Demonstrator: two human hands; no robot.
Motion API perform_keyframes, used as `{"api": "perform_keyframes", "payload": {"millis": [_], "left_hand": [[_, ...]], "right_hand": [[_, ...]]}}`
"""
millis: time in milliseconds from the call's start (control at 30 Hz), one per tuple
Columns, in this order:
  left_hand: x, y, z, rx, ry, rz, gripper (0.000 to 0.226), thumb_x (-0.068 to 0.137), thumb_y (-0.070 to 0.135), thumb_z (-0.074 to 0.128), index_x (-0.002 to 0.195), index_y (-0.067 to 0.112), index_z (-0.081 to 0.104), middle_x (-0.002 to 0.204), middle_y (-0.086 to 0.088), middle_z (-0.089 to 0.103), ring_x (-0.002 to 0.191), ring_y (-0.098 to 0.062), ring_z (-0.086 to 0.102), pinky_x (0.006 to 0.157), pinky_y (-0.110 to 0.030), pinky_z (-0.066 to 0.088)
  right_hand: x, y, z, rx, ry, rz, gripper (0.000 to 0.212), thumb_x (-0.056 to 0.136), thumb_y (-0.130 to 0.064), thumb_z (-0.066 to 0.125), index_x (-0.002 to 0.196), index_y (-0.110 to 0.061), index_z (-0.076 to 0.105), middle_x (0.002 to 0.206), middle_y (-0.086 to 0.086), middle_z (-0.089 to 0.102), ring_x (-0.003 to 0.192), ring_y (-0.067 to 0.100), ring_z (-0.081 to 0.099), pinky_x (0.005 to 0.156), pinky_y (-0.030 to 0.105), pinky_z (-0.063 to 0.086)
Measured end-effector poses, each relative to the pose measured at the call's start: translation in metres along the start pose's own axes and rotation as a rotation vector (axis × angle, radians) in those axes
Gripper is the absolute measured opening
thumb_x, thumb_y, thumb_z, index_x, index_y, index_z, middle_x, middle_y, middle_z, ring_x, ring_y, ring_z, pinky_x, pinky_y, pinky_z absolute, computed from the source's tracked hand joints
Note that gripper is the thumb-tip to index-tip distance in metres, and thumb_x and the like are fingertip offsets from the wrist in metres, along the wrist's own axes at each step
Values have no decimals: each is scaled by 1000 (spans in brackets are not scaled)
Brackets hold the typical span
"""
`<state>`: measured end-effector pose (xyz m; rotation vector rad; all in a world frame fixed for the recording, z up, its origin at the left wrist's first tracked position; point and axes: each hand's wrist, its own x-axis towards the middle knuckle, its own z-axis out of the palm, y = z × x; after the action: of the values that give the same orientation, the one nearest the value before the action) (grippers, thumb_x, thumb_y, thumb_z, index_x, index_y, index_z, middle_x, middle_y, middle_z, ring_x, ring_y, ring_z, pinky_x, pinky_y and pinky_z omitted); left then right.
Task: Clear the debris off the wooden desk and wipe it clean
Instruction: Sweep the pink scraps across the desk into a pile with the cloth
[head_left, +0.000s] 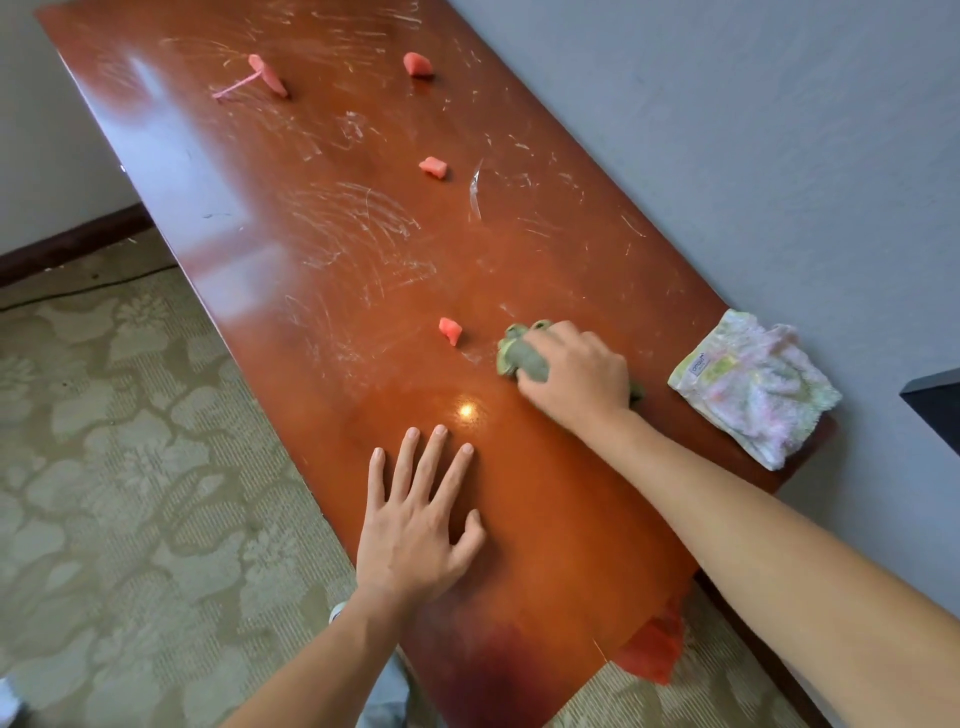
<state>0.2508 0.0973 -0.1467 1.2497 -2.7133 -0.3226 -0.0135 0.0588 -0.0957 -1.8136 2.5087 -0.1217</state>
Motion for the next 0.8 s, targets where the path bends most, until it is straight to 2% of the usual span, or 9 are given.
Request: {"api": "perform_keyframes", "payload": {"millis": [100, 167, 267, 333, 467, 533, 600, 733, 800], "left_hand": [[-1, 0, -1, 0, 1, -1, 76, 91, 53, 56, 161, 30, 36, 171, -2, 23, 160, -28, 12, 126, -61, 13], [-1, 1, 0, -8, 7, -2, 76, 91, 52, 57, 160, 30, 37, 171, -2, 24, 160, -28, 12, 126, -61, 14], [0, 1, 0, -4, 2, -6, 75, 92, 52, 55, 161, 30, 36, 171, -2, 24, 160, -28, 12, 126, -62, 15], [1, 1, 0, -6, 2, -9, 74, 92, 52, 55, 160, 30, 37, 171, -2, 24, 160, -28, 12, 126, -62, 15], [-1, 0, 0, -16, 0, -7, 74, 91, 51, 56, 160, 29, 39, 171, -3, 25, 160, -28, 13, 125, -62, 16], [0, 1, 0, -22, -1, -6, 74, 91, 51, 56, 160, 29, 39, 170, -3, 25, 160, -28, 13, 125, -62, 17], [0, 0, -1, -30, -2, -10, 74, 90, 49, 58, 159, 30, 39, 170, -3, 25, 160, -28, 13, 125, -62, 16], [0, 0, 0, -33, -13, -8, 75, 89, 47, 60, 160, 29, 39, 171, -2, 25, 160, -29, 13, 126, -62, 15], [0, -1, -3, -35, -30, 5, 76, 90, 48, 59, 160, 29, 38, 171, -3, 24, 160, -29, 12, 125, -63, 14]], "right_hand": [[-12, -2, -1, -59, -76, -326, 46, 85, -56, 62, 128, -38, 65, 120, -5, 65, 100, 24, 66, 67, 35, 56], [2, 10, -7, -103, -81, -210, 46, 88, -57, 60, 130, -38, 63, 121, -4, 63, 102, 25, 66, 70, 33, 51], [26, 15, -11, -54, -73, 179, 48, 92, -55, 59, 136, -34, 60, 124, 1, 58, 107, 29, 64, 79, 36, 45], [29, -2, -11, -29, -62, 182, 47, 91, -53, 60, 134, -33, 61, 123, 3, 57, 108, 30, 63, 81, 36, 46], [-8, -34, 1, -36, -64, -347, 42, 83, -53, 66, 121, -33, 67, 112, 1, 61, 95, 27, 66, 65, 33, 49], [-13, -24, 1, -35, -117, -518, 45, 81, -56, 69, 121, -35, 68, 111, -1, 62, 90, 24, 66, 60, 33, 52], [0, -5, -4, -95, -142, -427, 47, 84, -58, 65, 127, -39, 64, 116, -1, 59, 96, 24, 66, 65, 32, 51], [22, 13, -6, 7, -53, 278, 49, 90, -54, 62, 135, -36, 59, 124, 4, 54, 105, 31, 61, 77, 35, 43], [5, -6, 3, -1, 24, 222, 47, 86, -51, 66, 129, -33, 64, 119, 6, 57, 101, 33, 62, 72, 35, 45]]}}
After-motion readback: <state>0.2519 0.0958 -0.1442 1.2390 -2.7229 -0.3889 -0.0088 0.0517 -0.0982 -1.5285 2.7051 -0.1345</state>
